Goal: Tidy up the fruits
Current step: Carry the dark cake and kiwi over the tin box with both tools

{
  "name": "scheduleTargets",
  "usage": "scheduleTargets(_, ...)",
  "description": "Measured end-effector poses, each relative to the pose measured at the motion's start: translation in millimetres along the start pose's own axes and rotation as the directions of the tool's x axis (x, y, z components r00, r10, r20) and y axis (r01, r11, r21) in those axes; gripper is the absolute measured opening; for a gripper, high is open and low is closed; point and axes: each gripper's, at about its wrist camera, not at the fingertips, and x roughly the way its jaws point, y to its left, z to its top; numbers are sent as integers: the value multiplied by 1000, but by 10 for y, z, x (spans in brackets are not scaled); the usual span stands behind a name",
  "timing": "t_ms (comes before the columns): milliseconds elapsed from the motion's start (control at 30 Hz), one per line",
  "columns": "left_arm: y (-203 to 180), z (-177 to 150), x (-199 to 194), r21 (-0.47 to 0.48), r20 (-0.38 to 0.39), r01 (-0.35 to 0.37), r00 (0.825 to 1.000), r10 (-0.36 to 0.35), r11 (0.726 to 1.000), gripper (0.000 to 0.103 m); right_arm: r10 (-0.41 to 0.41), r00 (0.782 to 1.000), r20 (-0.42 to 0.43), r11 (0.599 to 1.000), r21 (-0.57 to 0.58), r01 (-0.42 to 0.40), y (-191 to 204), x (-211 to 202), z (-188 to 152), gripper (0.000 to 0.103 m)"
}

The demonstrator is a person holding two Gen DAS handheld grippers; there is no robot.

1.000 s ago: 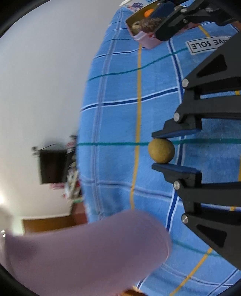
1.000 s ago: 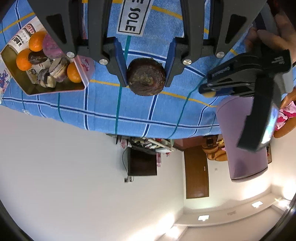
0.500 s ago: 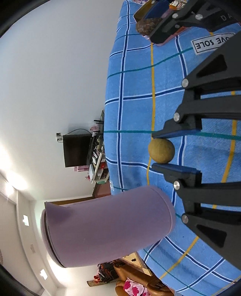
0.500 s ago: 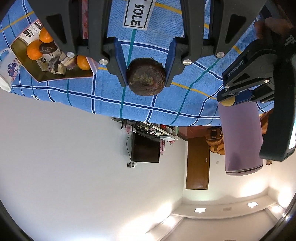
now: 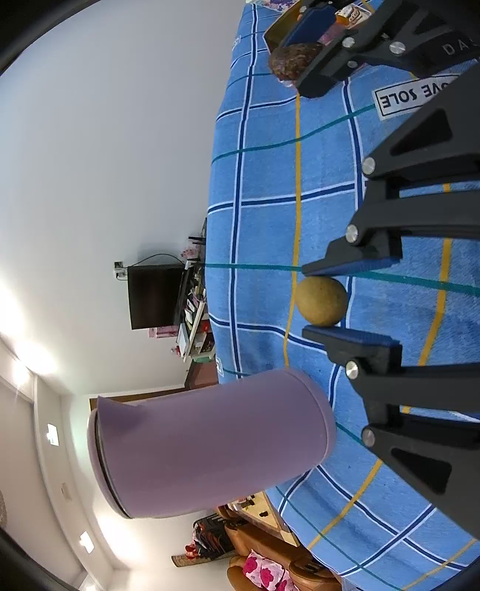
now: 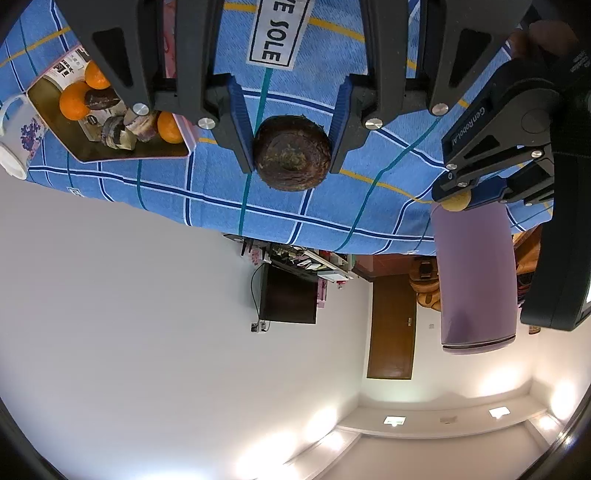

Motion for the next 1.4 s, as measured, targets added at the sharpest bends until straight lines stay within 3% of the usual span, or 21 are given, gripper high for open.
scheduleTargets(1400, -469, -124, -249, 41, -29, 62, 998, -61, 997, 28, -12, 1000, -24, 1000, 9, 13, -409, -303, -161, 41)
